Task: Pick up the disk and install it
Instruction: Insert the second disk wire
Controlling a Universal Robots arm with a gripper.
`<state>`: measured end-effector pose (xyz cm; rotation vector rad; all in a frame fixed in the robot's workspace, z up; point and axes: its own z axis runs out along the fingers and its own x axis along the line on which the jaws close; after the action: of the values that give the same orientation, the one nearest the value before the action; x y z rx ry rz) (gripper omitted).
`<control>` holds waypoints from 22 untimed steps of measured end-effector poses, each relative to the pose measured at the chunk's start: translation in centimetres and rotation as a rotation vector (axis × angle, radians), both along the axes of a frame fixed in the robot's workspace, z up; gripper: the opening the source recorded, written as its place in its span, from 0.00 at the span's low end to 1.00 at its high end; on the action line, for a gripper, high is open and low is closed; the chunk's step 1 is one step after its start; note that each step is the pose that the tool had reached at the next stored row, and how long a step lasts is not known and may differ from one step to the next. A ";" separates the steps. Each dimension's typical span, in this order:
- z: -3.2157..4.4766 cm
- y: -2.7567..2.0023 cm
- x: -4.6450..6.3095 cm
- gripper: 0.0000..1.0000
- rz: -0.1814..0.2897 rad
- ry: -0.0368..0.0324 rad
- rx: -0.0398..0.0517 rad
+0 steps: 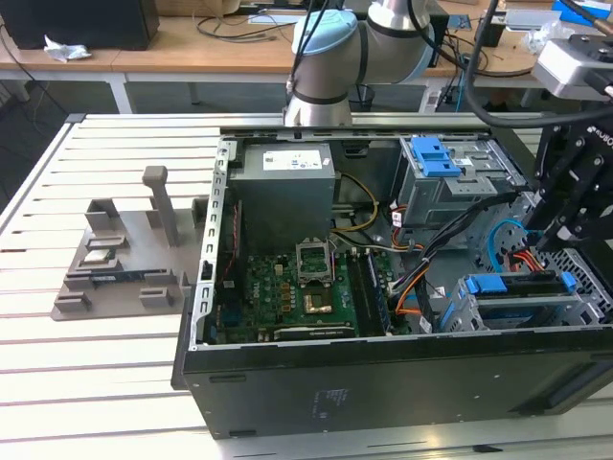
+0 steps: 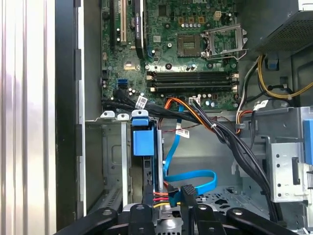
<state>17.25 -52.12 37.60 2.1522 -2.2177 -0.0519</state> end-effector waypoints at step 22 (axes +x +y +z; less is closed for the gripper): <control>-0.58 -0.86 -0.1 0.16 0.020 0.0006 -0.0032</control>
<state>17.15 -52.98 37.02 2.1720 -2.1942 -0.0482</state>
